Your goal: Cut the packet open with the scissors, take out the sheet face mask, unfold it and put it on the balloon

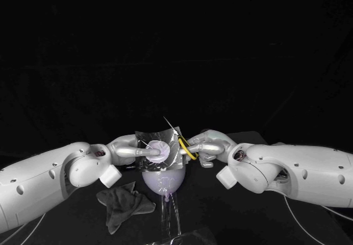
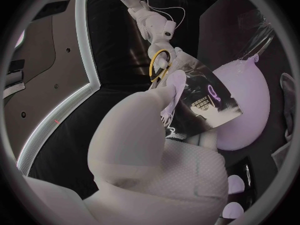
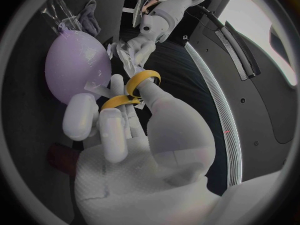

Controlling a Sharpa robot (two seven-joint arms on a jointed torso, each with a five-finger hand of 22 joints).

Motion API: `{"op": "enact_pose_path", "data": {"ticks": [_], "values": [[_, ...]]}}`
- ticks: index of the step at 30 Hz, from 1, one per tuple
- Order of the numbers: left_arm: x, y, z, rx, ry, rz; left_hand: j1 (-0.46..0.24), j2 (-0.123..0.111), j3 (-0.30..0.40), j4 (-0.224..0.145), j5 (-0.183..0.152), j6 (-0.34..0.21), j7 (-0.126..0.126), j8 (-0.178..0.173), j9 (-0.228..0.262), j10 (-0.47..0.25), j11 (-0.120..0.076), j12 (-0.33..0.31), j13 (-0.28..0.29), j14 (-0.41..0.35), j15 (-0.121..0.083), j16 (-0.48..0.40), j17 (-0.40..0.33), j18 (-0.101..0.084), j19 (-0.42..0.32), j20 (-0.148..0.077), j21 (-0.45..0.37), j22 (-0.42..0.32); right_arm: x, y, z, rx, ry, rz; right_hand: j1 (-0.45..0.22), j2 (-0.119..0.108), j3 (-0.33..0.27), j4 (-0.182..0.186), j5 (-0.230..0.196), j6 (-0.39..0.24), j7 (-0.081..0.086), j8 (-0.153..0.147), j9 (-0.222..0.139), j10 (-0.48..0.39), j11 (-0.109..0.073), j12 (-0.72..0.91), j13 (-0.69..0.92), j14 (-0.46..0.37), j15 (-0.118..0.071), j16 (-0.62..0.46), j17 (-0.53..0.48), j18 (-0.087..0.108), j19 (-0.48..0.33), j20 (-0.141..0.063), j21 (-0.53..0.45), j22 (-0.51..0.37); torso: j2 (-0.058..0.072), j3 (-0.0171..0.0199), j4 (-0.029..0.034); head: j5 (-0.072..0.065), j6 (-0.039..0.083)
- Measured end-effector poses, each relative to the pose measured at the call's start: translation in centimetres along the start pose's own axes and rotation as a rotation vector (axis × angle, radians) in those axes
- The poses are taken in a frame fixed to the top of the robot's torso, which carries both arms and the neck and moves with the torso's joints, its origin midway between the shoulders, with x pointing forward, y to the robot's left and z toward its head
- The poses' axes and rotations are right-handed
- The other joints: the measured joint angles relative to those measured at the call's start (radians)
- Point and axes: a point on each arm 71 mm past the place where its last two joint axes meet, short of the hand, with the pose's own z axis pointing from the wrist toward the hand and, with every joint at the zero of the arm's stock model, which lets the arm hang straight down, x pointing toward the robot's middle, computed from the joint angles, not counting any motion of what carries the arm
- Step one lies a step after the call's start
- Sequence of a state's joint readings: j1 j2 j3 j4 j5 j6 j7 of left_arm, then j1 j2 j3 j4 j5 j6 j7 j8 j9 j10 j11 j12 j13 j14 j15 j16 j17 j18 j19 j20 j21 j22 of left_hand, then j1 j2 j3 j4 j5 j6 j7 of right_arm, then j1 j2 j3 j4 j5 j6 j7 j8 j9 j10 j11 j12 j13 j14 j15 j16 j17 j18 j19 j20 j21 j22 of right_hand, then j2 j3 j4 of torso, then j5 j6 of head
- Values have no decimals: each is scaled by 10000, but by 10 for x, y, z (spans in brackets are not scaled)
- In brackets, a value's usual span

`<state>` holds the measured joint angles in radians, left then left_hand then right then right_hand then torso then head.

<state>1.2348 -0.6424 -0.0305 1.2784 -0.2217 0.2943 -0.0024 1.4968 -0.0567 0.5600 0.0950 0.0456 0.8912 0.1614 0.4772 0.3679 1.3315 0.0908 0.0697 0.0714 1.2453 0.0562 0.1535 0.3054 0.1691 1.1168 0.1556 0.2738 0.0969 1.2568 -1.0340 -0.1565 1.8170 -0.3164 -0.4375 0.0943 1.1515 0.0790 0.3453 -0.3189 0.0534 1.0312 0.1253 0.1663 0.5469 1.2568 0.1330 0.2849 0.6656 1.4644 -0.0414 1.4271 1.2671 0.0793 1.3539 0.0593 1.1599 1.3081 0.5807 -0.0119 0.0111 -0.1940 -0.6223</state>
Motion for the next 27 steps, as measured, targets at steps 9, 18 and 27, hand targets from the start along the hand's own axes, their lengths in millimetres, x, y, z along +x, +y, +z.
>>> {"op": "enact_pose_path", "data": {"ticks": [9, 18, 27], "values": [[-2, 0, -1, -26, -63, 48, -3, -3, 31, -31, -31, -3, -1, 9, 0, -1, 1, 0, -9, 0, 1, 0, -1, -4, 0, 0, 0, 0, -9, -3, -4, 112, -197, 83, -78, -78, 319, -13, -16, -13, -14, 81, 143, 0, 0, 2, 128, 1, 3, 0, 20, -33, 1, -1, 50, -2, 0, -5, 2, -39, 15], [-7, 1, -5, -16, -335, -48, -9, -1, 31, -33, 1, -5, -4, 9, 0, -3, 3, -2, -11, 1, 1, 0, 2, -7, 0, 0, 0, 0, -25, -8, -12, 160, -620, 507, -78, -78, 321, -14, -17, -32, -33, 182, 281, 0, 0, -10, 233, 7, 3, -1, 84, -39, 73, -2, 190, -8, 2, -12, 7, -77, 34], [-13, 2, -7, 59, -859, -345, -50, 36, 29, -34, 0, -25, -19, 8, 0, -5, 6, -8, -12, 1, 1, 0, 7, -20, 0, 0, 0, 0, -31, -11, -22, -11, -739, 1177, -241, 61, 333, -24, -18, -161, -161, 353, 670, 1, 0, -210, 267, 9, 4, 41, 83, -43, 72, -1, 190, -4, -2, -5, 0, -97, 35]]}}
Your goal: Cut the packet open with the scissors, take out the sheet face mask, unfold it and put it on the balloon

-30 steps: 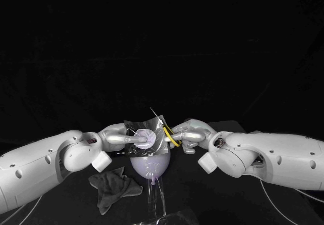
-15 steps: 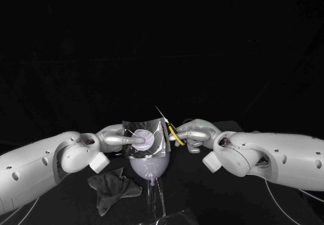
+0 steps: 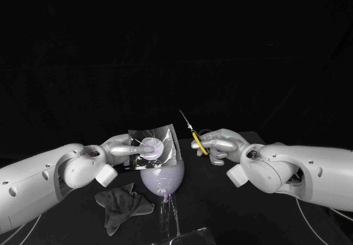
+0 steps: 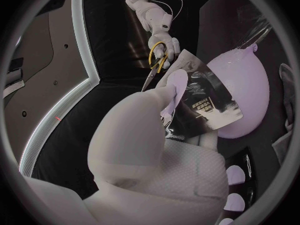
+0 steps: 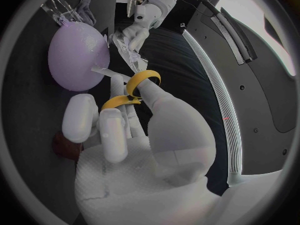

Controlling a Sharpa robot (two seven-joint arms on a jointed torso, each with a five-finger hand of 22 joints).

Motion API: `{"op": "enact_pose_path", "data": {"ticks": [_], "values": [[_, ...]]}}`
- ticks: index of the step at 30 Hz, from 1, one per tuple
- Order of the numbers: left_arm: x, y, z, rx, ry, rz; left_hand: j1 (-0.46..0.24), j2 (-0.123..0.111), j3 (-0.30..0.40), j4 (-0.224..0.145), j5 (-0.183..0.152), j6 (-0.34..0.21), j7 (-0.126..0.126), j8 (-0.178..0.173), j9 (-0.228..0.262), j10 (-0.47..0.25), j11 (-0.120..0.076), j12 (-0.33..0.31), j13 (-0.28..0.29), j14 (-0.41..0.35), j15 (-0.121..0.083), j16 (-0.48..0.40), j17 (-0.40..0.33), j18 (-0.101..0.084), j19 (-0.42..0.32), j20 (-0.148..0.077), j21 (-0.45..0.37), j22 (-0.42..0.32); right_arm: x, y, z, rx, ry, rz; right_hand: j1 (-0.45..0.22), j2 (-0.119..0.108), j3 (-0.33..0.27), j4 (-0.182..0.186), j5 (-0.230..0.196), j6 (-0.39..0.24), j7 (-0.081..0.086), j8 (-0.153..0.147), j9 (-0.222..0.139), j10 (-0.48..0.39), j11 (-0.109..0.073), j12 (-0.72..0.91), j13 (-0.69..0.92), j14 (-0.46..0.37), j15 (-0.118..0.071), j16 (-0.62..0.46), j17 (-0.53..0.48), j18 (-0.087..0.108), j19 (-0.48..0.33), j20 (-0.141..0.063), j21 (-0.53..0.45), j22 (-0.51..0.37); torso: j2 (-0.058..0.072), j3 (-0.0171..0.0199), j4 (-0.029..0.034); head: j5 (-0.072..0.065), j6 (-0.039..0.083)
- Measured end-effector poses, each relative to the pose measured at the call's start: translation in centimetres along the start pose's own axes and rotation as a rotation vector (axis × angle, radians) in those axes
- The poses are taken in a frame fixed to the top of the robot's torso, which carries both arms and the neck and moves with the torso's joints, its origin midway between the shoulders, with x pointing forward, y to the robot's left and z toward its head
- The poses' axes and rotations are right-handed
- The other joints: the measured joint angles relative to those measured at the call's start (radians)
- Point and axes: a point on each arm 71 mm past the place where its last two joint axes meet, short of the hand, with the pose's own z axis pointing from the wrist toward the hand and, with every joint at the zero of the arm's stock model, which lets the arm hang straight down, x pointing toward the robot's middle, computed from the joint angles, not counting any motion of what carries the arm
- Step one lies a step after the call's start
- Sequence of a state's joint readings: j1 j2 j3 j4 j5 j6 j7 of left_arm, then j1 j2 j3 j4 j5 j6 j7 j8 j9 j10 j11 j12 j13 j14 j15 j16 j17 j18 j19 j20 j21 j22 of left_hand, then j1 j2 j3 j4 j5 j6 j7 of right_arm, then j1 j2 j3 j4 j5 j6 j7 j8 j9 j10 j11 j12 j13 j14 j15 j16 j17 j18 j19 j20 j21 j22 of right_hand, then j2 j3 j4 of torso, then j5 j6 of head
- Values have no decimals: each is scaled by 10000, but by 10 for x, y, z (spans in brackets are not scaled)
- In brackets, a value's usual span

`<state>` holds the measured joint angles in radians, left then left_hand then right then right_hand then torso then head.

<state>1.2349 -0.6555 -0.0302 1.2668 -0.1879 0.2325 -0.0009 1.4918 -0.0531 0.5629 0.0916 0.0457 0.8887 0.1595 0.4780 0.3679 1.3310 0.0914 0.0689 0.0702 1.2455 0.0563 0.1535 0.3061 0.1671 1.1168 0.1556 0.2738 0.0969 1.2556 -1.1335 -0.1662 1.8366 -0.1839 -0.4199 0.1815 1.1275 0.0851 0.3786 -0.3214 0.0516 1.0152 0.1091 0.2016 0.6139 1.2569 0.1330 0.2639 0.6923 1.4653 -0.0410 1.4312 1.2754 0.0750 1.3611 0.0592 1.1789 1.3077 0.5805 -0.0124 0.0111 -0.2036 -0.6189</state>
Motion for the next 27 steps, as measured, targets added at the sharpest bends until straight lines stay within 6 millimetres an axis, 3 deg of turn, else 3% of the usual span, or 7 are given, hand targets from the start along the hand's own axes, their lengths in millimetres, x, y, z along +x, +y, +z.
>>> {"op": "enact_pose_path", "data": {"ticks": [11, 13, 14, 17, 20, 24, 27], "values": [[-8, 0, -3, 203, -627, -496, -28, -27, -12, -10, 0, -30, -3, -6, 0, -17, 16, -1, -1, 0, 0, 0, -1, 50, 0, 0, 0, 0, 7, -10, -10, 156, 414, 595, -619, 469, 16, -14, -33, -681, 83, 117, 666, 32, -33, -403, -274, 15, 15, -1, -138, -4, -41, 41, -235, 4, 4, 12, -9, -34, -28], [-10, 0, -4, 262, -767, -606, -37, -36, -12, -10, 0, -28, 0, -23, 0, -17, 16, -1, -1, 0, 0, 0, -1, 50, 0, 0, 0, 0, 11, -11, -11, 213, 571, 696, -708, 557, 16, -14, -33, -840, 94, 112, 734, 33, -34, 1562, 1349, 15, 16, -39, -144, -4, -41, 41, -351, 4, 4, 12, -10, -44, -35], [-11, 0, -5, 285, -825, -649, -37, -36, -13, -10, 0, -13, 15, -25, 0, -17, 17, -1, -1, 1, 0, 0, -2, 50, 0, 0, 0, 0, 12, -12, -11, 236, 632, 734, -750, 600, 16, -14, -33, -874, 97, 112, 878, 32, -33, 1941, 2744, 16, 17, 128, 39, 8, -41, 41, -357, 4, 4, 12, -10, -49, -38], [-14, 0, -6, 359, -1012, -783, -36, -35, 2, -24, 0, -7, 20, -26, 0, -17, 17, -1, -1, 1, 0, 0, -2, 49, 0, 0, 0, 0, 15, -14, -13, 309, 788, 840, -801, 651, 16, -14, -9, -901, 86, 548, 1452, 32, -34, 1949, 2934, 12, 11, 740, 307, 90, -62, 20, -413, 3, 3, 12, -9, -58, -50], [-16, 0, -8, 423, -1179, -905, -34, -33, 14, -37, -1, -7, 20, -35, 0, -18, 18, -1, -1, 1, 0, 0, -3, 47, 0, 0, 0, -6, 17, -17, -13, 409, 860, 914, -830, 623, 16, -14, -30, -902, 87, 620, 1925, 32, -33, 1999, 3002, -8, -11, 1210, 321, 89, 58, -17, -72, 3, 2, 8, -3, -80, -66], [-19, 0, -10, 491, -1372, -1030, -32, -31, 14, -37, -1, -8, 20, -56, 0, -19, 19, -1, -1, 1, 1, 0, -4, 45, 0, 0, 0, -9, 18, -20, -13, 547, 817, 943, -1055, -258, 965, 43, -30, -810, 178, 1822, 2604, 35, -36, 3011, 2983, -38, -80, 1363, 341, 89, 383, -129, 468, -1, 2, -1, 3, -96, -80], [-21, 0, -12, 529, -1488, -1103, -20, -20, 14, -37, -20, -8, 20, -53, 0, -20, 20, -1, -1, 1, 1, 0, -4, 43, 0, 0, 0, -9, 17, -22, -13, 676, 677, 915, -925, -1152, 1827, 791, -30, -642, 256, 3029, 3668, 126, -126, 3011, 2897, 4, -191, 1364, 354, 84, 519, -315, 643, -5, 2, -6, 9, -97, -89]]}}
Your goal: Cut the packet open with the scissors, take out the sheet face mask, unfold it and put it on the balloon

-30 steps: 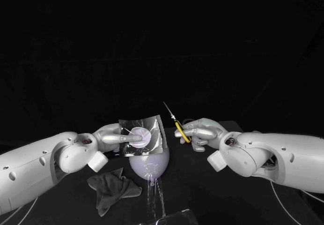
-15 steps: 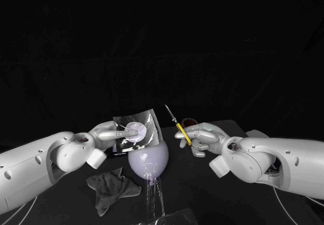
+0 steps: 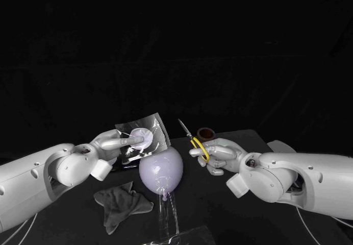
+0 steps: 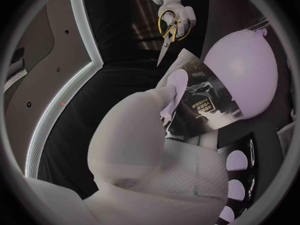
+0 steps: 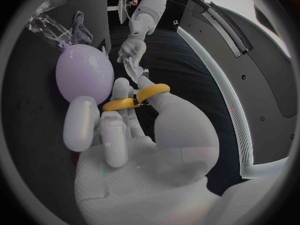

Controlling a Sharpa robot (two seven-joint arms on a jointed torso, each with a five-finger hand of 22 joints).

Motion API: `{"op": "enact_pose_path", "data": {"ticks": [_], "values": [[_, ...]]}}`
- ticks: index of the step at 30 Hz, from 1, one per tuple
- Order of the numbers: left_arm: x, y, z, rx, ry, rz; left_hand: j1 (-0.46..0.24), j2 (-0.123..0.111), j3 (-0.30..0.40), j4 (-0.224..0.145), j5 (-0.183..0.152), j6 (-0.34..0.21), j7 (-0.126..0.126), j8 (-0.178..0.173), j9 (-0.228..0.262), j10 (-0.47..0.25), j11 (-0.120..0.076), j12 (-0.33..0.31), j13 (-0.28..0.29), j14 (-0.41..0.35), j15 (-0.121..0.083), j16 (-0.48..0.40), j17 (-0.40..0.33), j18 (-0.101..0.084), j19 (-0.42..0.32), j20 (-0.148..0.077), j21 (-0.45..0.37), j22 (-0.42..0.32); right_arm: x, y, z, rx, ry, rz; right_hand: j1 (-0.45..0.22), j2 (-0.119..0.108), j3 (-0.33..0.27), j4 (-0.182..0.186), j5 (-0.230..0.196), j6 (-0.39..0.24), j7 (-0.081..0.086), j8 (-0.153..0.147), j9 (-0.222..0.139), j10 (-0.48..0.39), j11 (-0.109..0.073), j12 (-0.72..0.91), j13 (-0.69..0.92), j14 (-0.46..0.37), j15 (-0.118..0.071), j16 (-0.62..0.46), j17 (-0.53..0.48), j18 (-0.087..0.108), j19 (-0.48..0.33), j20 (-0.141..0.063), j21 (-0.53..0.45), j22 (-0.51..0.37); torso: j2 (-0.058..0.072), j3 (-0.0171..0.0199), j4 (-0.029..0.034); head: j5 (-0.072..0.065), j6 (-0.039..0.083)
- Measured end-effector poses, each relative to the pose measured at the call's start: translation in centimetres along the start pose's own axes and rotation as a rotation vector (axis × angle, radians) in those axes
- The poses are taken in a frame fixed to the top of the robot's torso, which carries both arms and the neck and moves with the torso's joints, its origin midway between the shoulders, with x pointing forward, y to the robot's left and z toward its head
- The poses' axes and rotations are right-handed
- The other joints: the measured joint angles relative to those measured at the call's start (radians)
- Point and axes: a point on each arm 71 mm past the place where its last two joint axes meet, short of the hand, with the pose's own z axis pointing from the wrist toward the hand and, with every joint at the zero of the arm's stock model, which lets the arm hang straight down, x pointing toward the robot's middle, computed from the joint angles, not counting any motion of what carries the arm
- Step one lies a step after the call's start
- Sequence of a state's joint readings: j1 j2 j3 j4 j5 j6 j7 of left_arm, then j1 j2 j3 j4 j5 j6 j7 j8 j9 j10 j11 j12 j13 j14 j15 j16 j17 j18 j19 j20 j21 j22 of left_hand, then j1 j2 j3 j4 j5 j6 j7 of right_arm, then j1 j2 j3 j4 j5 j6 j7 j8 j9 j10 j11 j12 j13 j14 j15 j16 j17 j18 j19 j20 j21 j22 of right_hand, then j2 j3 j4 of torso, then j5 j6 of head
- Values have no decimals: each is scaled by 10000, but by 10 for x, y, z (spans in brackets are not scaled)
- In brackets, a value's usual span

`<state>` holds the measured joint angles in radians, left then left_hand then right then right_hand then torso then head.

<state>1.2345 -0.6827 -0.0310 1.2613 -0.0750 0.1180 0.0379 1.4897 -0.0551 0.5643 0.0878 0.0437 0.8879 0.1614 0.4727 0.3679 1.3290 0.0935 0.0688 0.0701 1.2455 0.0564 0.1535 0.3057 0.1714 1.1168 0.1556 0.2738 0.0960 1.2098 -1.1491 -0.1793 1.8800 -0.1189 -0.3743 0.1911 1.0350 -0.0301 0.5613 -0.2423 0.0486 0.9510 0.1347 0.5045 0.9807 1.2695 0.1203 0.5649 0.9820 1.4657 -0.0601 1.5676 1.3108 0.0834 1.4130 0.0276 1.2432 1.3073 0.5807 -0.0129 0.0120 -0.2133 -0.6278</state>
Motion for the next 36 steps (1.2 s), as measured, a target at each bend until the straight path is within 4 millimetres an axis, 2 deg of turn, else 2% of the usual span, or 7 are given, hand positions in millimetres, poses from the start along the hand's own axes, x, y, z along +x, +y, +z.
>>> {"op": "enact_pose_path", "data": {"ticks": [2, 3, 17, 20, 26, 31, 36], "values": [[-1, 0, -1, 16, -51, -30, 1, 1, 0, 0, -1, 0, 0, 15, 0, -1, 1, 0, 0, 0, 0, 0, 0, -1, 0, 0, 0, 0, 0, -1, 0, 68, -92, -31, 69, -201, -127, 155, 0, 357, -229, 776, 689, 165, -164, 0, 0, 27, -115, 0, 0, -2, 6, -136, 23, 0, 0, -1, 0, 0, -3], [-1, 0, -1, 24, -78, -47, 2, 2, 0, 0, -2, -1, 0, 30, 0, -15, 14, 0, 0, 0, 0, 0, -1, -2, 0, 0, 0, 0, 0, -2, 0, 101, -141, -58, 156, -288, -342, 242, 0, 689, -218, 2462, 1829, 363, -363, 20, 26, 7, -226, 0, -1, -3, 39, -246, 133, 0, 1, -1, 0, 0, -6], [-3, 0, -2, 62, -206, -157, 12, 11, -2, 0, 21, -6, -4, 30, 0, -18, 17, 0, -9, 0, 1, 0, 9, -11, 0, 0, 0, 0, 1, -6, 3, 383, -463, -308, -1037, 939, -1708, 1911, 0, 788, -704, 3412, 3266, 472, -813, 1121, 477, 43, -590, -2, -35, -229, 454, -586, 1143, 7, 0, 4, -6, 39, -23], [-3, 0, -3, 57, -196, -165, 12, 11, -3, 1, 21, -7, -5, 29, 0, -30, 30, 0, -9, 0, 1, 0, 8, -13, 0, 0, 0, 0, 3, -6, 4, 405, -375, -249, -1488, 1390, -2007, 2211, 0, 388, -1104, 2400, 2879, 454, -835, 1156, 1103, 39, -762, -8, -35, -229, 479, -611, 1143, 8, 0, 5, -5, 63, -23], [-1, 0, -3, 31, -137, -179, 11, 10, 40, -42, 21, -9, -7, 28, 0, 4, -4, -2, -10, 14, 15, 0, 8, -17, 0, 0, 0, 0, 7, -6, 6, 460, 6, -146, -1171, 1073, -1684, 2999, 0, 766, -727, 4253, 3271, 526, -907, 1222, 1112, 39, -767, -12, -32, -229, 458, -554, 908, 8, 4, 11, -11, 86, -7], [2, 0, -2, 0, 48, -171, 10, 9, 40, -43, 20, -11, -8, 27, 0, 4, -4, -2, -10, 14, 15, 0, 7, -21, 0, 0, 0, 0, 16, -5, 7, 547, 759, -101, -779, 714, -1000, 2733, 0, 615, -1395, 386, 1636, 557, -938, 1222, 1112, 12, -764, -38, -25, -231, 479, -532, 1298, 6, 4, 16, -14, 106, -6], [6, 0, -1, -26, 388, -153, 9, 8, 40, -43, 20, -25, -21, 26, 0, 4, -4, -3, -11, 14, 15, 0, 6, -23, 0, 0, 0, 1, 29, 0, 10, 631, 1801, -199, -525, 561, -608, 2764, 0, 221, -826, -1803, -180, 556, -937, 1220, 1112, -8, -265, -2, -25, -235, 518, -170, 1374, 1, 3, 16, -16, 115, 24]]}}
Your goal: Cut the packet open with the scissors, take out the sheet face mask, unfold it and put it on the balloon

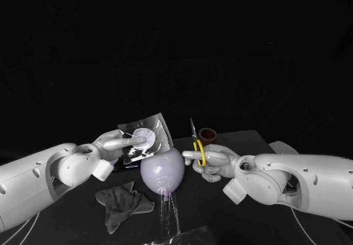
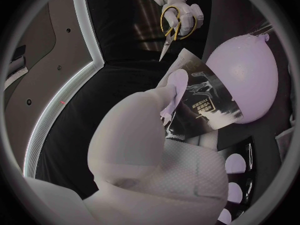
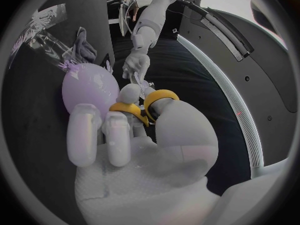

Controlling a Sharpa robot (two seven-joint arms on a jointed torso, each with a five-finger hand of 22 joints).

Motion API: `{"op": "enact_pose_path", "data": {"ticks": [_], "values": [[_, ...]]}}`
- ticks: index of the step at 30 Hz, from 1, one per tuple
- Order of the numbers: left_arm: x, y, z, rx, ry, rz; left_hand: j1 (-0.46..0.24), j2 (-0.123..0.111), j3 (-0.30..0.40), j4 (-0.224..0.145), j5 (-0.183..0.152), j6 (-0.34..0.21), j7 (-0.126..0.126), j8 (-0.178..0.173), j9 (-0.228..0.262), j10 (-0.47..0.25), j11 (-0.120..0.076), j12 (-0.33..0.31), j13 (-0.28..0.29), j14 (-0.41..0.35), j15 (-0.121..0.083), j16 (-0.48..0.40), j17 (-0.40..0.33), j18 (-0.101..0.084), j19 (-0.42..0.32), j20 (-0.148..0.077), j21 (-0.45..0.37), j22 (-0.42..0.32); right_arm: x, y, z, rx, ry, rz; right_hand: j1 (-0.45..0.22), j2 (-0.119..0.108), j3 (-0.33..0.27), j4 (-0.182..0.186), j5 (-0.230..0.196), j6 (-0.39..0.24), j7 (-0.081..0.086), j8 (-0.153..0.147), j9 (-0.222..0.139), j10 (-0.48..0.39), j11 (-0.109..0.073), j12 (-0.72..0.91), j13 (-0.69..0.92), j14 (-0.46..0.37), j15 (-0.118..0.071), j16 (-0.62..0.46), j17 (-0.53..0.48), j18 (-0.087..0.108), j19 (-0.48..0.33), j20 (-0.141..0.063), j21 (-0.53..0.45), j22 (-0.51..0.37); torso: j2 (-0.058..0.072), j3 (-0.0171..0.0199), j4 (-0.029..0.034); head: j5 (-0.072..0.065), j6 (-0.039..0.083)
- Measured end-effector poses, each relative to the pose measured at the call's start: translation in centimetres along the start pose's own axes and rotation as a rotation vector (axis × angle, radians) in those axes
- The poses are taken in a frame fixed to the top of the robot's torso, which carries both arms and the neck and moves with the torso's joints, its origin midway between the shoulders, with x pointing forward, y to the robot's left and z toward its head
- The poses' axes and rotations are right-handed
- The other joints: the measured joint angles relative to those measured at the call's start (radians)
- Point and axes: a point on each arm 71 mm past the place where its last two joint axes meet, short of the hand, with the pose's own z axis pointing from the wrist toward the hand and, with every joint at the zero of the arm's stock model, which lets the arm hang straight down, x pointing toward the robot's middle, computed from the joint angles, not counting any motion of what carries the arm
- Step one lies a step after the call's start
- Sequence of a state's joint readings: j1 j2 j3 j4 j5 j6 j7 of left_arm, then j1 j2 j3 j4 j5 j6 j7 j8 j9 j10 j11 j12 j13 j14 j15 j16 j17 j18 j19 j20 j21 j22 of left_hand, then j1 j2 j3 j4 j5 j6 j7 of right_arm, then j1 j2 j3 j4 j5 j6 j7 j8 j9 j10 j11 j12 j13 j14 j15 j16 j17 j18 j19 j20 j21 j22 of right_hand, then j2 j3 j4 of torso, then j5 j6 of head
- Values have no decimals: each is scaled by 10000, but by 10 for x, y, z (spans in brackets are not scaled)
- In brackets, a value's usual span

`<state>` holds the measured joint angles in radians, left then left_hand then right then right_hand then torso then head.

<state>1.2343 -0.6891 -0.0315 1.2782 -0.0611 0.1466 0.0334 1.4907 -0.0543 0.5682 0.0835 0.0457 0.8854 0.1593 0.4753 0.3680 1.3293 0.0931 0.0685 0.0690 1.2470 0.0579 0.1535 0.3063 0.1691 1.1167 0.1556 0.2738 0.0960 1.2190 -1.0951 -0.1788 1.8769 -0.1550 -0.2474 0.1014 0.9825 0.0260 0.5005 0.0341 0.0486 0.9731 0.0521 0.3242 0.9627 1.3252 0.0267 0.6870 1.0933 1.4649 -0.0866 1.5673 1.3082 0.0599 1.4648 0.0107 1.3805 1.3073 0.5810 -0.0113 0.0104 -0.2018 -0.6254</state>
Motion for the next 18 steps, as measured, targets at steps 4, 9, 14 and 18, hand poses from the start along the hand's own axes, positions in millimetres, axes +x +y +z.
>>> {"op": "enact_pose_path", "data": {"ticks": [4, 9, 14, 18], "values": [[4, 0, 1, -6, 331, 18, 0, 0, 0, 0, 0, -1, -1, -9, 0, 0, 0, -18, 0, 0, 0, 0, -1, -3, 0, 0, 0, 0, 12, 2, 5, 231, 925, -146, 64, -414, -280, 160, 0, -128, 120, -789, -612, -1, 1, -2, 0, 17, 266, 0, -1, -145, 3, 173, 13, 0, 1, -1, 4, 13, 28], [7, 0, 1, -8, 652, 41, -1, -1, 0, 0, -20, -2, -1, -36, 0, -1, 1, -26, 0, 0, 0, 0, -2, -4, 0, 0, 0, 0, 22, 1, 10, 506, 1777, -329, 33, -964, -650, -27, 0, -137, 115, -1312, -1065, -1, 0, -2, 0, 16, 438, 0, -1, -151, 11, 371, 49, 2, 10, -5, 11, 27, 33], [9, 0, 0, -15, 896, 58, -4, -4, -1, 0, -36, -2, -2, -37, 0, -1, 1, -26, 0, 1, 0, 0, 6, -6, 0, 0, 0, 0, 27, 1, 10, 628, 2317, -482, 73, -1215, -716, -67, 0, 5, 260, -1334, -1212, -1, 0, -2, 0, 16, 438, 0, -9, -152, 13, 405, 38, 5, 11, -6, 17, 37, -5], [10, 0, 0, -30, 1102, 75, -23, -23, -1, 0, 1, -3, -2, -41, 0, -2, 2, -26, 0, 0, 0, 0, 7, -7, 0, 0, 0, 0, 28, 1, 10, 644, 2611, -606, -39, -1532, -966, -31, 0, 155, 420, -1270, -1232, -1, 0, -2, 0, 15, 438, -1, -9, -153, 15, 476, -117, 8, 9, -8, 11, 51, -19]]}}
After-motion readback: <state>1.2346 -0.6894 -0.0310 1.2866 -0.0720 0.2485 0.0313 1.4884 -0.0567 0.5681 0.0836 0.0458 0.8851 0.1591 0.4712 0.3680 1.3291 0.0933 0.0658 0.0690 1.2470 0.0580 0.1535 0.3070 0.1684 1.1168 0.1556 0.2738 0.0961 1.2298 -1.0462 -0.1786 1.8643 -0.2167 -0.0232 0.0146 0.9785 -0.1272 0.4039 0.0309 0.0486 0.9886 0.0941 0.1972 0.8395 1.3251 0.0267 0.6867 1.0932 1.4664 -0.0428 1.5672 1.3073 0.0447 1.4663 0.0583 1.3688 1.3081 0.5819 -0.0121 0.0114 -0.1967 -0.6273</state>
